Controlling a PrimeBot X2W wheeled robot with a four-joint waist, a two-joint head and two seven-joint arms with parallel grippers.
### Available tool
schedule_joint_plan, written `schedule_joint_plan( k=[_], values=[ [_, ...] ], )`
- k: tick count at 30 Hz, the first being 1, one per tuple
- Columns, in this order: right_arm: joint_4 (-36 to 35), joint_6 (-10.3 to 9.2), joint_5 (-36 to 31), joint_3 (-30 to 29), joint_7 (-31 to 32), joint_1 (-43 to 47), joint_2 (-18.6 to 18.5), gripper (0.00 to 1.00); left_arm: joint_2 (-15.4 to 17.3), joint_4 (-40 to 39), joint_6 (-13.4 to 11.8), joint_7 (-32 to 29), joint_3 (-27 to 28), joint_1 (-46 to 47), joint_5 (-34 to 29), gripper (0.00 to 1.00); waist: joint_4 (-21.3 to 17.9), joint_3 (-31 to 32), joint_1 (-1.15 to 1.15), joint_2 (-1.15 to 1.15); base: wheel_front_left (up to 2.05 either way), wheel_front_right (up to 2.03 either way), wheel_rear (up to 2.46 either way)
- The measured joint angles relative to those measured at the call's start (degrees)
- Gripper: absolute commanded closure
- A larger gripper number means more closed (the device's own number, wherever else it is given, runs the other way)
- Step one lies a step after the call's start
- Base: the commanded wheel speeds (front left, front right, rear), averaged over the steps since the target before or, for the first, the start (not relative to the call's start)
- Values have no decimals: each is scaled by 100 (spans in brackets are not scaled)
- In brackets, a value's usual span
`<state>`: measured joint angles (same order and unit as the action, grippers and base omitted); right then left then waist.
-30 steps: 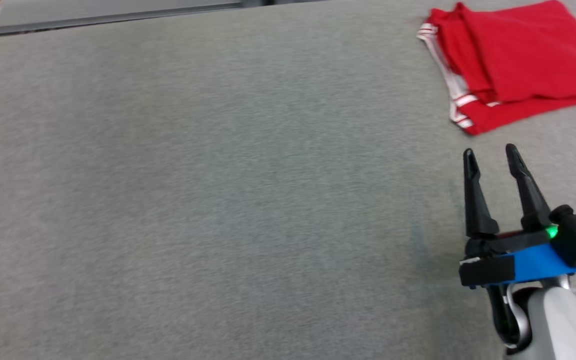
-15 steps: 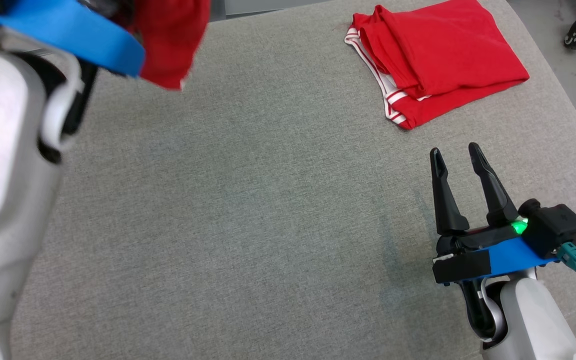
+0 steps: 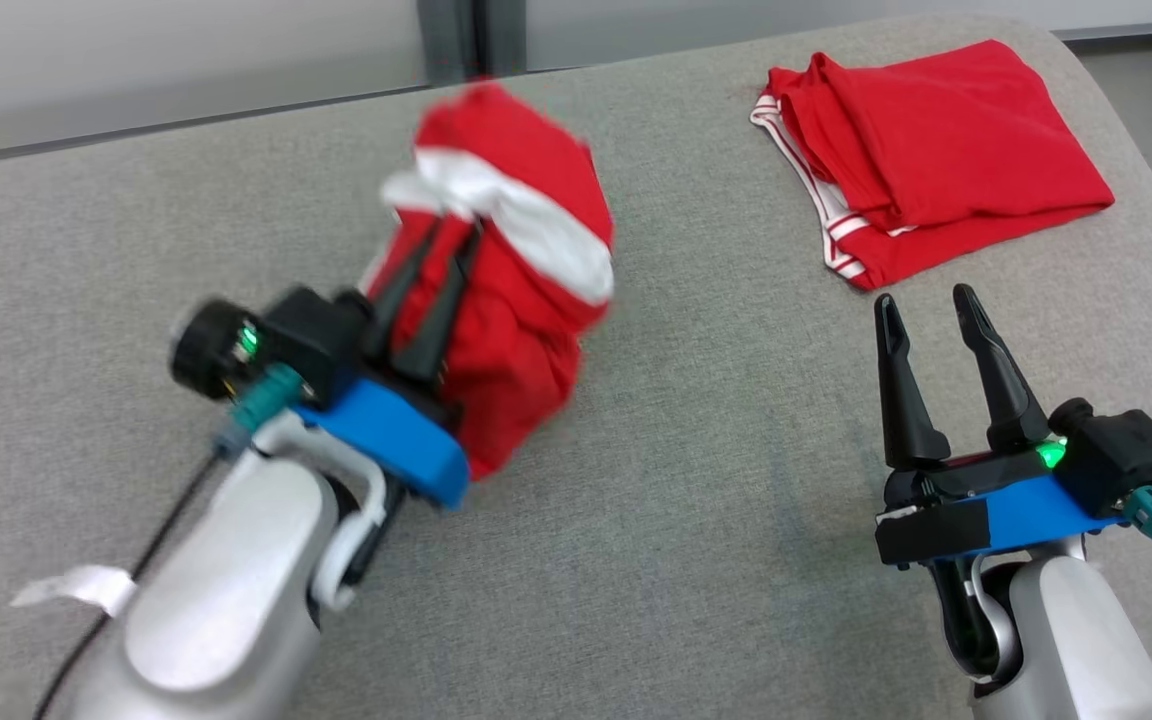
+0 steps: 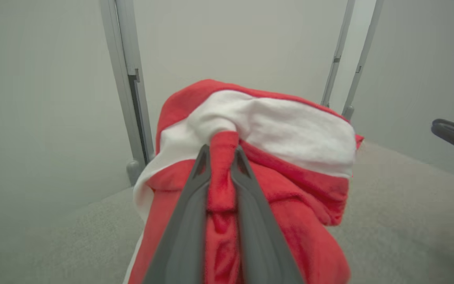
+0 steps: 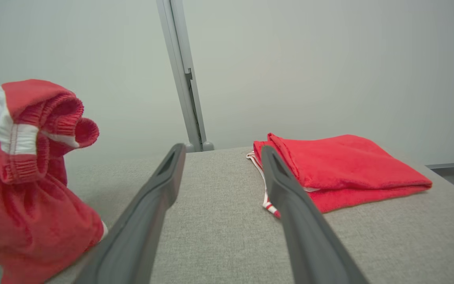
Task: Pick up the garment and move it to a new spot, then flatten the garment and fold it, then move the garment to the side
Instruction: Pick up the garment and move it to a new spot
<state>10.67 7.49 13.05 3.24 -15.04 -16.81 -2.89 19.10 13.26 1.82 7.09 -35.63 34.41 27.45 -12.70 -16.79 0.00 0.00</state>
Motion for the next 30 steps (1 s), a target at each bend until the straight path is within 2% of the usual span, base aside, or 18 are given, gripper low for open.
schedule_joint_plan(
  k=[6,7,8,12,18,24,30],
  values=[
    [44,0,-85,-32,0,90,1,0,-311,428,73,116,-409,-665,89,100,205,144,0,0,0,0,0],
    [55,0,-91,-30,-1,96,1,0,-375,528,76,115,-423,-726,162,97,235,169,0,0,0,0,0],
    [64,0,-99,-34,-1,105,0,0,-444,609,110,123,-443,-778,238,0,270,197,0,0,0,0,0],
    [114,0,-140,-45,-1,176,1,0,-569,737,115,389,-456,-798,223,0,390,318,0,0,0,0,0],
    [168,0,-156,-53,-1,276,3,0,-536,702,-208,688,-108,-755,171,0,589,538,0,0,0,0,0],
    [245,0,-159,-98,-1,389,2,0,-282,434,-599,781,523,-1022,23,0,831,731,0,0,0,0,0],
    [297,0,-179,-193,10,507,1,0,-234,-281,-845,790,1404,-1638,-296,0,1123,940,0,0,0,0,0]
  ],
)
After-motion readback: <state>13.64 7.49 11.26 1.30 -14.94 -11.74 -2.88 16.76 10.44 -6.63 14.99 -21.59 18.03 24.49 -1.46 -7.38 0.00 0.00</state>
